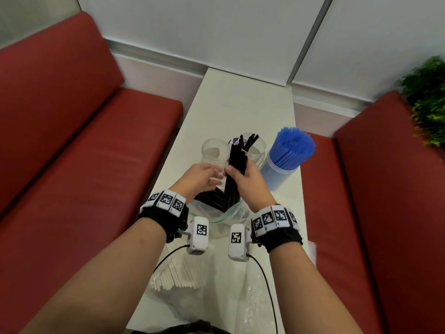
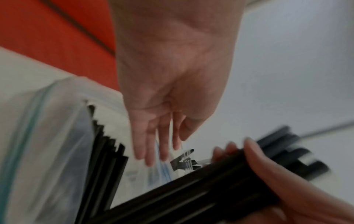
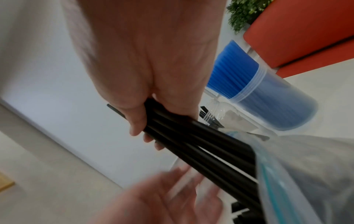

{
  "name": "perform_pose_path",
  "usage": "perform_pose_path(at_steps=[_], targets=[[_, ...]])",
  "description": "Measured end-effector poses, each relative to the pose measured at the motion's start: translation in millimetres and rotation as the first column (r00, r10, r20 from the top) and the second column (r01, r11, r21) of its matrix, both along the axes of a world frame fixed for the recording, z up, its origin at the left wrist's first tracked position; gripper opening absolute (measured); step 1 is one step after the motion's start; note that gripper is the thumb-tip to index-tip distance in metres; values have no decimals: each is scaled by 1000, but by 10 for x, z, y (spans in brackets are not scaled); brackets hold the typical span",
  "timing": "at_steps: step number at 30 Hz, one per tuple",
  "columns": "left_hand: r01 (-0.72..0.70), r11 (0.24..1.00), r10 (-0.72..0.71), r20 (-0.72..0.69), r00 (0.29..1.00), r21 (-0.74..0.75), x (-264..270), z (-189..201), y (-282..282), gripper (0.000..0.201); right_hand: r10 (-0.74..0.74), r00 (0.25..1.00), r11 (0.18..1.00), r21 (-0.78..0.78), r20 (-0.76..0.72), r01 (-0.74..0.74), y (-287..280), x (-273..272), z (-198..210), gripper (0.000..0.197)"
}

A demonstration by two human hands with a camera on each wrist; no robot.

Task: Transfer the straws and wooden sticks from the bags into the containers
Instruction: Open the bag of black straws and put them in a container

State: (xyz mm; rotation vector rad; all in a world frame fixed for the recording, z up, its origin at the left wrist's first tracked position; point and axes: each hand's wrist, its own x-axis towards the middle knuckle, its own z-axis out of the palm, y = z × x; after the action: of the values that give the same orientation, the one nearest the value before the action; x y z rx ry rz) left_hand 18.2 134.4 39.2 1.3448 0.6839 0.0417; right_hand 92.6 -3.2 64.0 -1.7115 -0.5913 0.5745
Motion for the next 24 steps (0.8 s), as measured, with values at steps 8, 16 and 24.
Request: perform_pose_path(at_steps=[8,16,24], targets=[[-97,826,29,-131,991,-556,-47,-440,-256,41,-88,981,951,279,-173,135,-12,24,263,20],[-89,457,151,-22,988,-885,21,-340,-196,29,-100,971,925,338,-219,172,41,-50,327,20],[-166,418,173,-101,980,-893,-27,-371,-254,14,-156,968,933,294,-195,209,134,-15,326,19]])
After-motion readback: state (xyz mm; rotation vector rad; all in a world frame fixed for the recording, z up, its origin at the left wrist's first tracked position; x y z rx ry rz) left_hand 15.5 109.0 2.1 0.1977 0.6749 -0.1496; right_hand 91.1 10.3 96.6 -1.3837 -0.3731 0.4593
